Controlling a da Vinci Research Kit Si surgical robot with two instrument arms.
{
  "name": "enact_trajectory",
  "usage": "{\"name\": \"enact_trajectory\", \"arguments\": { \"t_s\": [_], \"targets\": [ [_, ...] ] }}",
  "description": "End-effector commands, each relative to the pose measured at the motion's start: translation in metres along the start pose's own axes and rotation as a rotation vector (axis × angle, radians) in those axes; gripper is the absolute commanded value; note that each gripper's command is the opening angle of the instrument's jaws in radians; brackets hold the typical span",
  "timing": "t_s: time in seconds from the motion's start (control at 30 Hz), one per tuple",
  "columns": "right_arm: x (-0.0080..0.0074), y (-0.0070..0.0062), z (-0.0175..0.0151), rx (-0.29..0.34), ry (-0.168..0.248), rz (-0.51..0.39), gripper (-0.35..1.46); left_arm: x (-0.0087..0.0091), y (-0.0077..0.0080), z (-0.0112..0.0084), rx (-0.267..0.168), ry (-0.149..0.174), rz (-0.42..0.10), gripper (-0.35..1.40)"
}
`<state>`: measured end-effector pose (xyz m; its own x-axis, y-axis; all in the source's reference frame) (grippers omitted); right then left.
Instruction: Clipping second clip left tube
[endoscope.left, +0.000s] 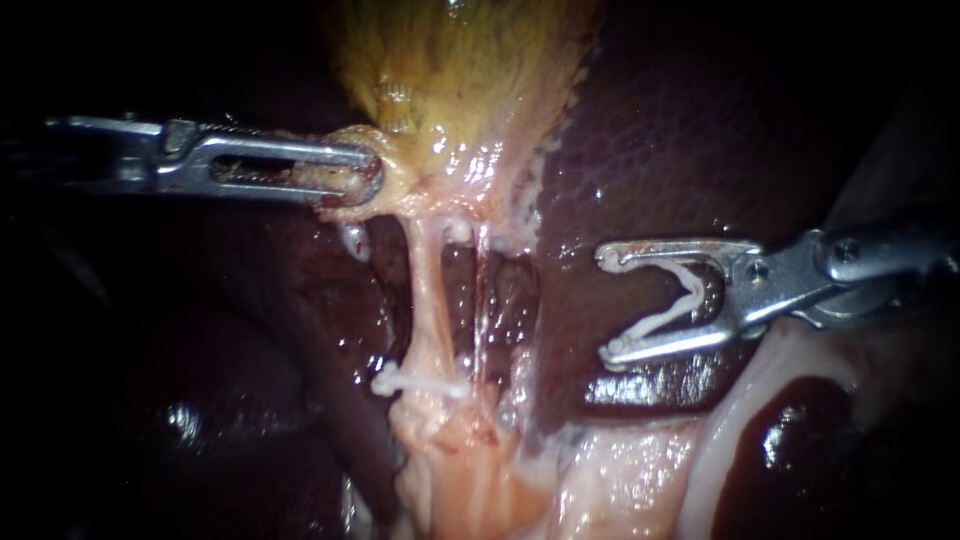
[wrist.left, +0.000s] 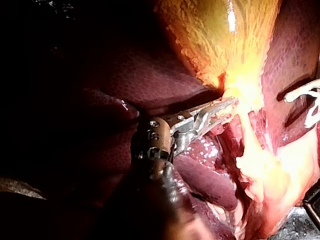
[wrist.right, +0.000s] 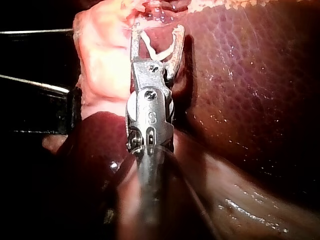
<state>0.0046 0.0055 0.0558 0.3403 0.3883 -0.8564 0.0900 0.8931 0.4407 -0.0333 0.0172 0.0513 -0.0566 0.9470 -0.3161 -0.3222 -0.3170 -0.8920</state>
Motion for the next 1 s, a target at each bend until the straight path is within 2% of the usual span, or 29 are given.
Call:
{"name": "enact_trajectory", "arguments": {
  "t_s": [0.03, 0.23, 0.37, 0.47, 0.57, 0.67, 0.77, 0.87, 1.0],
  "targets": [
    [0.0000, 0.0000, 0.0000, 0.000, 0.000, 0.001, 0.50, 0.0003, 0.0002, -0.0004, -0.005, -0.002, -0.002, -0.35],
    [0.0000, 0.0000, 0.0002, -0.004, -0.001, 0.001, 0.50, 0.0021, 0.0014, -0.0045, -0.002, 0.005, -0.016, -0.35],
    [0.0004, -0.0002, 0.0005, 0.000, 0.000, 0.002, 0.50, 0.0026, 0.0022, -0.0063, -0.004, 0.017, -0.022, -0.35],
    [0.0012, -0.0007, 0.0017, 0.010, 0.002, 0.004, 0.50, 0.0026, 0.0027, -0.0062, -0.001, 0.018, -0.023, -0.35],
    [0.0024, -0.0018, 0.0037, 0.029, 0.004, 0.002, 0.50, 0.0022, 0.0030, -0.0058, 0.003, 0.021, -0.022, -0.35],
    [0.0037, -0.0028, 0.0061, 0.042, 0.006, 0.004, 0.50, 0.0021, 0.0031, -0.0057, 0.006, 0.023, -0.021, -0.35],
    [0.0047, -0.0032, 0.0087, 0.050, 0.007, 0.025, 0.49, 0.0021, 0.0031, -0.0057, 0.006, 0.024, -0.021, -0.35],
    [0.0047, -0.0034, 0.0107, 0.057, 0.007, 0.045, 0.49, 0.0021, 0.0032, -0.0057, 0.007, 0.024, -0.021, -0.35],
    [0.0036, -0.0030, 0.0124, 0.055, 0.004, 0.051, 0.49, 0.0020, 0.0034, -0.0057, 0.005, 0.023, -0.022, -0.35]
  ]
}}
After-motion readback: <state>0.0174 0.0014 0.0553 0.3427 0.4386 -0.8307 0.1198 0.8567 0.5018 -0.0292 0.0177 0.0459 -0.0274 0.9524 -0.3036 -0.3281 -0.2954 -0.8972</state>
